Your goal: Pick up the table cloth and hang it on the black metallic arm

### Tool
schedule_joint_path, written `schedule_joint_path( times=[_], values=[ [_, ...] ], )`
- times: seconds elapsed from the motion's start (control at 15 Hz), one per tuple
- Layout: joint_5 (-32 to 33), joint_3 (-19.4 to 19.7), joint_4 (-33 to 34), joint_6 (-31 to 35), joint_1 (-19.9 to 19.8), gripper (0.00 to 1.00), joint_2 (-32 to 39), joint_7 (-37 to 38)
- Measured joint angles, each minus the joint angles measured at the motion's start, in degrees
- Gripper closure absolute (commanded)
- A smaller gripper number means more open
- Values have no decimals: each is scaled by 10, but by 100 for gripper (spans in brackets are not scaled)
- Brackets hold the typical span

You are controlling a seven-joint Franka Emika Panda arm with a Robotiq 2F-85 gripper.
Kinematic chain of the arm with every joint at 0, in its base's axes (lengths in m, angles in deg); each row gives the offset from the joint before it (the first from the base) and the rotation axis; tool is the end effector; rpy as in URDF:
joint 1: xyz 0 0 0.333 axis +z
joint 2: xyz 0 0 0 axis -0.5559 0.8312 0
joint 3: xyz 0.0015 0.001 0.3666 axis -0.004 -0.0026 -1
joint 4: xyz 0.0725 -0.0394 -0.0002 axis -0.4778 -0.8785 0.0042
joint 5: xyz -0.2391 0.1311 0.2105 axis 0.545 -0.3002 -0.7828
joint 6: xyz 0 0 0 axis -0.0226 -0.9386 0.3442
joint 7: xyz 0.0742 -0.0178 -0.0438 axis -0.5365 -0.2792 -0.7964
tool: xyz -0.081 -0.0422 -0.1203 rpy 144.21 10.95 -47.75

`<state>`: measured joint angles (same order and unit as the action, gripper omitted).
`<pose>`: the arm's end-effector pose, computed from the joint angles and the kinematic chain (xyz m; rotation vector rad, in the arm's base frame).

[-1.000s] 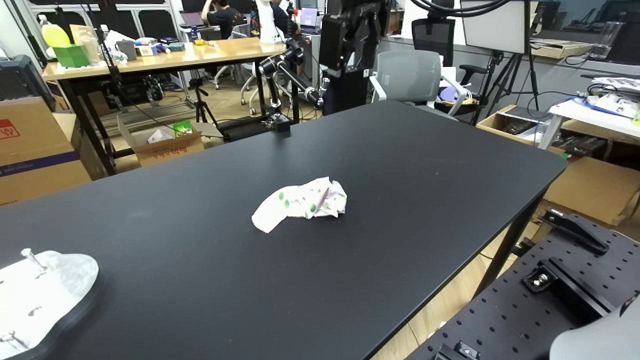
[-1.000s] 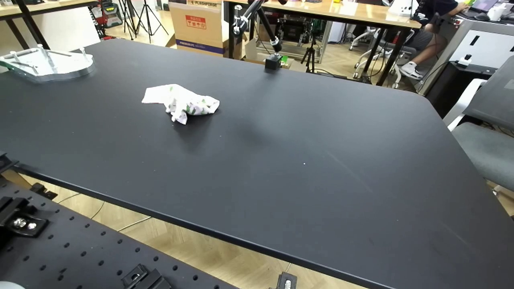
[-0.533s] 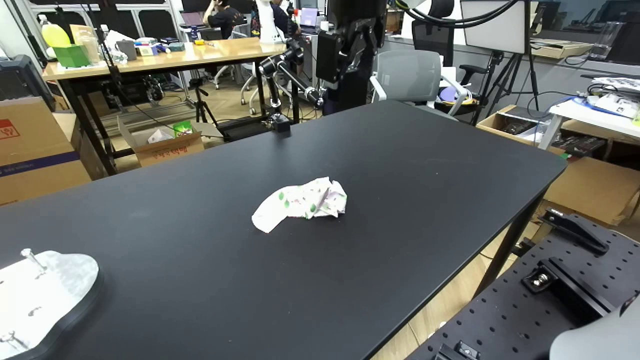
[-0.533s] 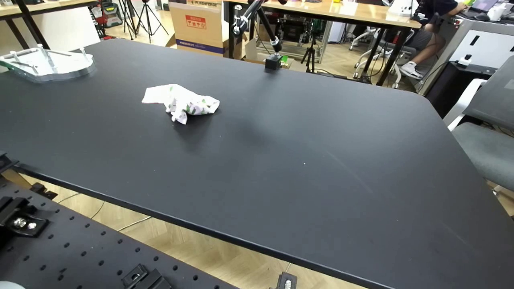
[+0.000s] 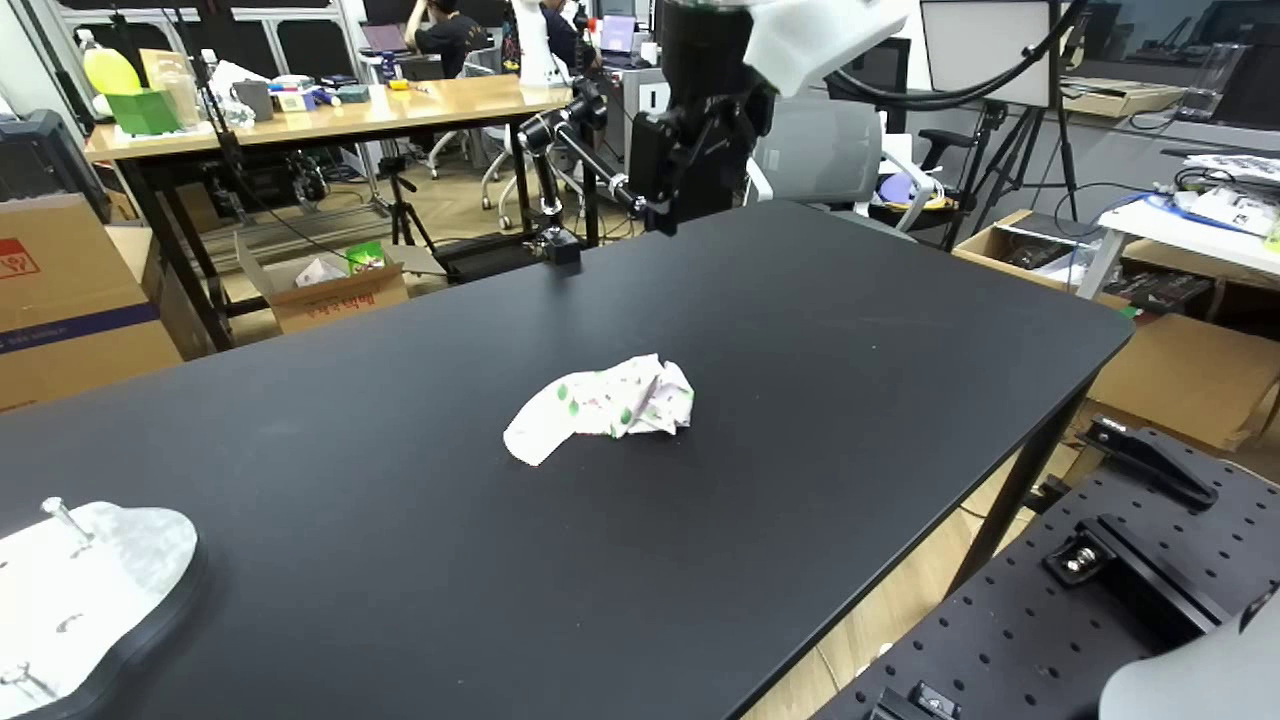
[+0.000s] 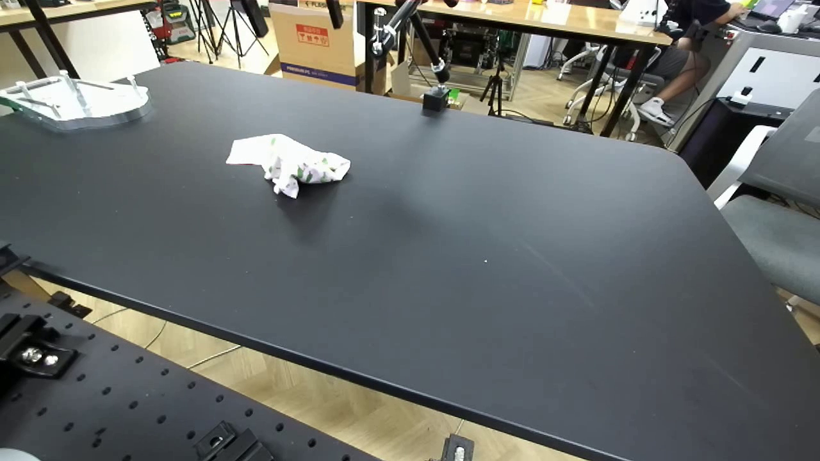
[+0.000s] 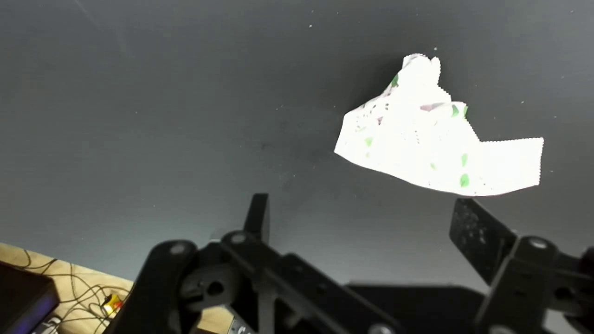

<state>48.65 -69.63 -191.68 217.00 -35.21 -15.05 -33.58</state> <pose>0.3884 0.0416 0.3858 2.9263 0.3906 0.3528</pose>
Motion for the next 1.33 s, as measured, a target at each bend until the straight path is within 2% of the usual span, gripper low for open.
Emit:
schedule_joint_path(
  times=[0.6, 1.0, 1.07, 1.13, 1.33],
  values=[
    [55, -9, 9, 95, 2, 0, 160, 44],
    [60, -12, 44, 118, 11, 0, 248, 42],
    [60, -12, 52, 119, 11, 25, 259, 40],
    [59, -13, 59, 119, 11, 26, 269, 36],
    [42, -4, 76, 120, 24, 47, 295, 12]
  ],
)
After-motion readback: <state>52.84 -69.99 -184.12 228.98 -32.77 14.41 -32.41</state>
